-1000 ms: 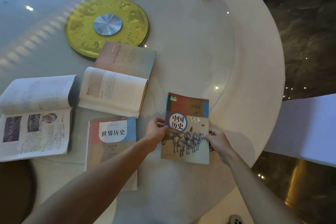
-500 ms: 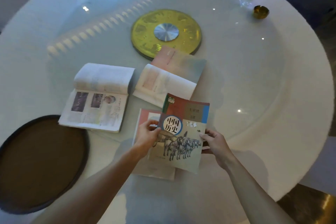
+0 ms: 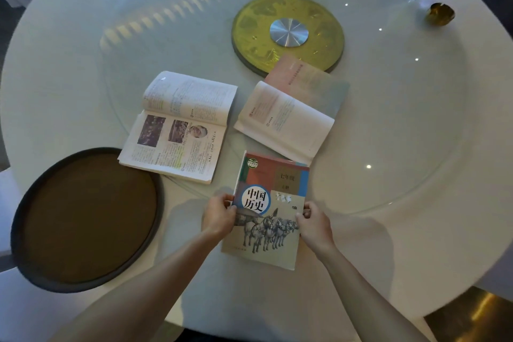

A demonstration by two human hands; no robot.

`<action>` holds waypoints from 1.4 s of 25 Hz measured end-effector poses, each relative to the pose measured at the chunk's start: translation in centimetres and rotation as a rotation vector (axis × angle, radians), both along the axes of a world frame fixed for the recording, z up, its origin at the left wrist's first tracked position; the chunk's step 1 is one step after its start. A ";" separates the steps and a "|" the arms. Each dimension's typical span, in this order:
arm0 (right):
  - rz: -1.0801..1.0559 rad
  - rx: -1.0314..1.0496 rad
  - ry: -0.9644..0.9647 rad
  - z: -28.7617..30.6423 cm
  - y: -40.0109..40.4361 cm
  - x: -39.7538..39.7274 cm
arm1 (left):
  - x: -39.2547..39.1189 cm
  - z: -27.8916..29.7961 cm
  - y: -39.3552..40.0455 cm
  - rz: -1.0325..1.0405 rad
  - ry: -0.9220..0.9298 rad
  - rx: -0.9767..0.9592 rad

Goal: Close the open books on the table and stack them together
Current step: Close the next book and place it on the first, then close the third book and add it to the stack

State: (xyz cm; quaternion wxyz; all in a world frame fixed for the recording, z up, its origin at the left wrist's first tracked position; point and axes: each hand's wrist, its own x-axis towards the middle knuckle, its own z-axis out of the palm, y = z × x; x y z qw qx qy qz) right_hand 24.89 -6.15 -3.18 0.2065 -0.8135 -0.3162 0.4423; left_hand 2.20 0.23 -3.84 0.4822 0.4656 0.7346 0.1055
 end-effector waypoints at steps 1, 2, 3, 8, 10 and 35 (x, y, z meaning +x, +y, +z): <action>0.014 0.006 -0.059 0.0 0.0 -0.3 | -0.2 -0.1 0.0 -0.022 0.015 0.017; 0.027 0.008 -0.121 -0.1 0.1 -0.5 | -0.3 -0.1 0.2 -0.036 0.022 0.031; 0.037 0.004 -0.174 -0.2 0.1 -0.7 | -0.4 0.0 0.3 -0.045 0.023 0.038; -0.011 -0.033 -0.269 -0.4 1.0 -1.6 | -0.5 0.1 1.0 -0.141 0.035 0.056; -0.030 -0.058 -0.284 -0.5 1.6 -1.8 | -0.6 0.1 1.3 -0.174 0.055 0.077; -0.438 0.092 0.263 0.6 17.0 7.7 | 7.0 3.6 23.5 -0.133 -0.141 0.183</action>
